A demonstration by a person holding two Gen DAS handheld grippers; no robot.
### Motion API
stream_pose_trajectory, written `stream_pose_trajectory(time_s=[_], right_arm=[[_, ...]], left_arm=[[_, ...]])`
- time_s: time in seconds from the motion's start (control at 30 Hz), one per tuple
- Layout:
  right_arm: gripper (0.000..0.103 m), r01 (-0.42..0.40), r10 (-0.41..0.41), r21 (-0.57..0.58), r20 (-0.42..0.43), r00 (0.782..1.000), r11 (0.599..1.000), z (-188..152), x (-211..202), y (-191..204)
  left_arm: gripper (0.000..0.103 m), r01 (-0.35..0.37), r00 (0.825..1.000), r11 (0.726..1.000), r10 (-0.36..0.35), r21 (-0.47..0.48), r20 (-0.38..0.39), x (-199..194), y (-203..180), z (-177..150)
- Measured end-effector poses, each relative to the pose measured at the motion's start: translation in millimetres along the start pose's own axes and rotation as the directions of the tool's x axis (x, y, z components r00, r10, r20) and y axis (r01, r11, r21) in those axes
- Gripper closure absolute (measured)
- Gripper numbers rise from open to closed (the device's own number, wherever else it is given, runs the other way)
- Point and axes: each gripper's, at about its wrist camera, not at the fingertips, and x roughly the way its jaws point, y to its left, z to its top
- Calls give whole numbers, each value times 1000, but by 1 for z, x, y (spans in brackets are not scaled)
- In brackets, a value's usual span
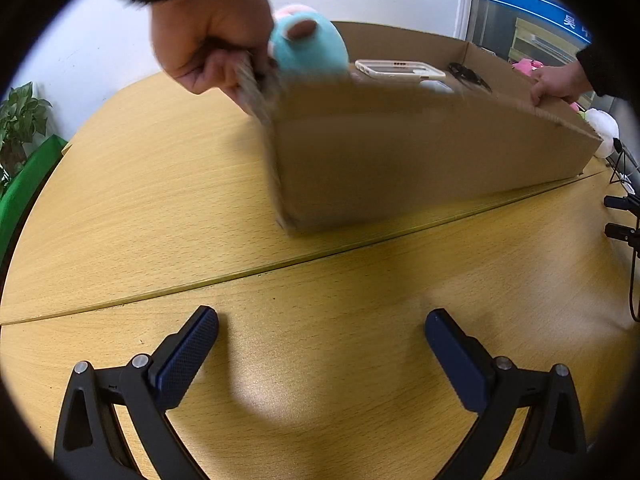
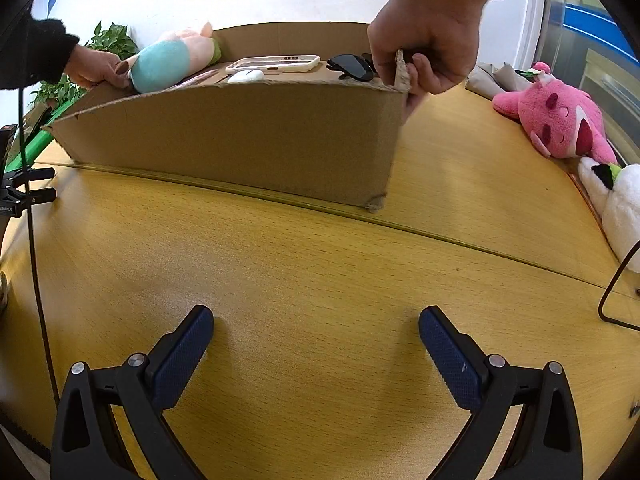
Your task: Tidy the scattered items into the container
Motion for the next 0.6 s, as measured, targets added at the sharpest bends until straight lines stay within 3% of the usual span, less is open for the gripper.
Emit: stream_pose_trajectory(time_s=[0.6], right_arm=[[0,2,-2,4,0,1000,1000,0,-1,2]], left_arm=[[0,0,1000,1000,0,-2,-1,1,-2,-1]])
